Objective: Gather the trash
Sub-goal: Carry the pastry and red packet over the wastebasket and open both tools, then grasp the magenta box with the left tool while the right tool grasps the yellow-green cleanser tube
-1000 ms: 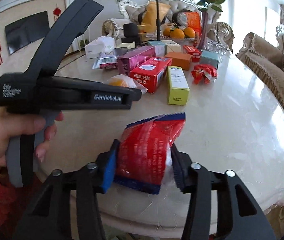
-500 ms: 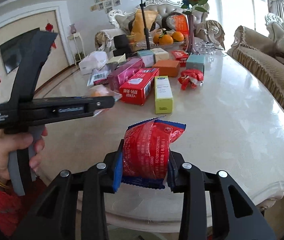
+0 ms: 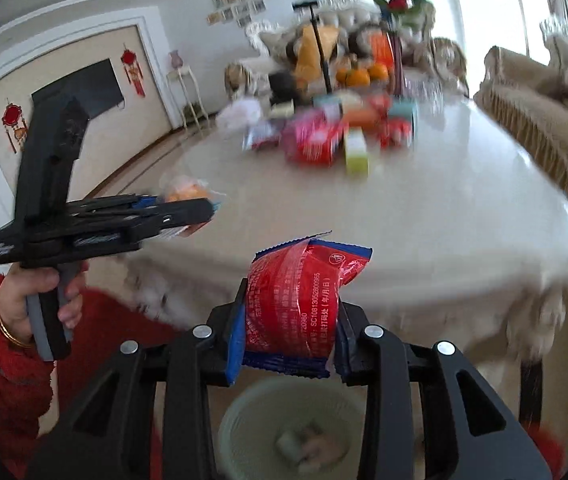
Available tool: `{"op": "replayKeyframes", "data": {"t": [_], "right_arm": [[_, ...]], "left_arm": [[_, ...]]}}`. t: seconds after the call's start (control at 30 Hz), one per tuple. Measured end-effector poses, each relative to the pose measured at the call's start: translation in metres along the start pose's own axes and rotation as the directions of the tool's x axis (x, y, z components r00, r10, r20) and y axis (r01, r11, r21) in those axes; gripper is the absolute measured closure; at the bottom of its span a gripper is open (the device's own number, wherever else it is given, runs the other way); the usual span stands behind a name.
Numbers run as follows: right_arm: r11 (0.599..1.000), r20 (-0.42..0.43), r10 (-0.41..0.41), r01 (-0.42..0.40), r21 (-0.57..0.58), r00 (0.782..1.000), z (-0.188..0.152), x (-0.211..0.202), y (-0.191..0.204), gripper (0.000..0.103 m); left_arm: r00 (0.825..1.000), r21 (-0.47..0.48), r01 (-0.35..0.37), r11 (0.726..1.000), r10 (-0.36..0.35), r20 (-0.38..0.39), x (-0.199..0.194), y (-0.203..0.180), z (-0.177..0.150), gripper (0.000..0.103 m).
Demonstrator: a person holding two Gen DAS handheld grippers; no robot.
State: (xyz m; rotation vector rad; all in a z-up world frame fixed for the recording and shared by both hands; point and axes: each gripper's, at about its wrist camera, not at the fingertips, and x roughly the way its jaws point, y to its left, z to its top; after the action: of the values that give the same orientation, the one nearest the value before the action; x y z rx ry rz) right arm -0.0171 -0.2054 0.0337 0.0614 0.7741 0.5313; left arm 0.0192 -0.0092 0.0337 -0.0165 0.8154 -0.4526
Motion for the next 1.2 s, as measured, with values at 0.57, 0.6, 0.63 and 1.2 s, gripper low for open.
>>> {"op": "replayKeyframes", "data": {"t": [0.57,0.6,0.63,1.2], "right_arm": [[0.982,-0.376,-0.054,0.117,0.146,0.925,-0.131,0.082,-0.017,0.070],[0.983,-0.379,-0.057,0.119,0.143,0.924,-0.135,0.081,-0.016,0.070],[0.983,-0.384,-0.059,0.121,0.140,0.921,-0.136,0.082,-0.016,0.070],[0.971,-0.377,-0.108,0.179,0.159,0.920,-0.136,0.075,-0.027,0.038]], "left_arm": [[0.892,-0.066,0.076,0.995,-0.097,-0.442,0.112,-0.029,-0.164,0.061],[0.891,-0.064,0.078,0.995,-0.099,-0.444,0.113,-0.030,-0.165,0.061],[0.889,-0.064,0.081,0.995,-0.101,-0.447,0.114,-0.031,-0.166,0.061],[0.900,-0.095,0.012,0.995,-0.053,-0.433,0.107,-0.013,-0.160,0.017]]}}
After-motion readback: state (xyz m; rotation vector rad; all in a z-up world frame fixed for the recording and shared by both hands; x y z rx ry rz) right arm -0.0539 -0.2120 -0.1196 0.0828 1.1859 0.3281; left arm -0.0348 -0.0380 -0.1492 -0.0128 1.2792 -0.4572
